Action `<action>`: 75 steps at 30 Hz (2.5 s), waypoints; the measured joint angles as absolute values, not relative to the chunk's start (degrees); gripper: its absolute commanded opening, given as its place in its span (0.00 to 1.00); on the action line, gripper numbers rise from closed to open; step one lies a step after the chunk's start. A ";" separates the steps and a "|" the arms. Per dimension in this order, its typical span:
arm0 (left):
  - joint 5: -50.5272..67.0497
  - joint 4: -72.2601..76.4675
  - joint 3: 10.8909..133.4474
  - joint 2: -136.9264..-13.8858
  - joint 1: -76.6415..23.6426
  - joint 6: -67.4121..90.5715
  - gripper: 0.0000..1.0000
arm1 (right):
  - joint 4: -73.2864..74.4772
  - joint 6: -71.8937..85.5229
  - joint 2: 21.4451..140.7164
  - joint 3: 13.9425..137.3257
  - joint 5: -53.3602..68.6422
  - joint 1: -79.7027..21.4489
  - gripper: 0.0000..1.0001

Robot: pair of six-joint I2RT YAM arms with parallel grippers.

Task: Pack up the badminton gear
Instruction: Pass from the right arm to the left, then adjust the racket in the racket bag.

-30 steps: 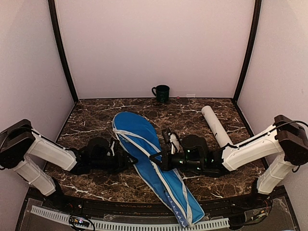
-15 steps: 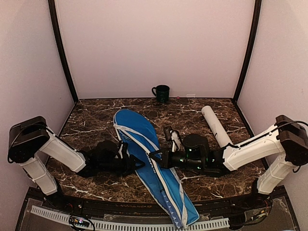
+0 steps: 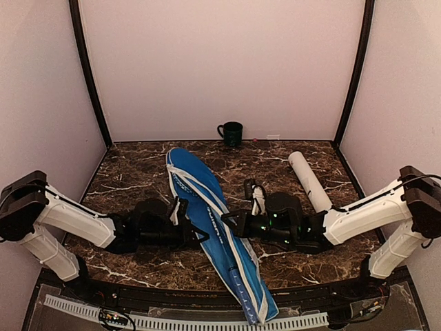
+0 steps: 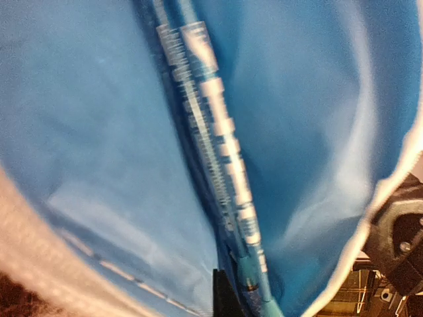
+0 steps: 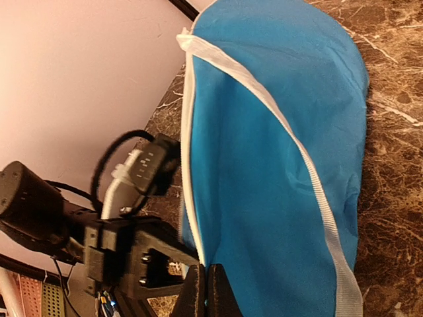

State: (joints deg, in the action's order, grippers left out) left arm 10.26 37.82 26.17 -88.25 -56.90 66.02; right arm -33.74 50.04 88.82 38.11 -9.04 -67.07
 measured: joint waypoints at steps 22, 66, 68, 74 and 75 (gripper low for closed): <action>13.06 22.90 35.66 -82.87 -57.17 56.99 0.00 | -0.45 43.81 72.77 41.08 -11.38 -66.28 0.63; 12.73 17.02 38.44 -82.37 -57.14 54.06 0.00 | 47.59 50.74 93.65 70.67 -15.81 -92.66 0.38; 12.73 16.99 38.70 -82.24 -57.14 53.95 0.00 | 48.29 51.00 93.69 70.67 -15.88 -92.66 0.38; 12.93 16.23 39.20 -81.89 -57.14 53.32 0.00 | 49.12 51.94 96.01 71.22 -16.16 -92.66 0.25; 12.99 16.05 39.20 -81.89 -57.14 53.15 0.00 | 49.23 52.69 96.55 71.44 -16.40 -92.68 0.21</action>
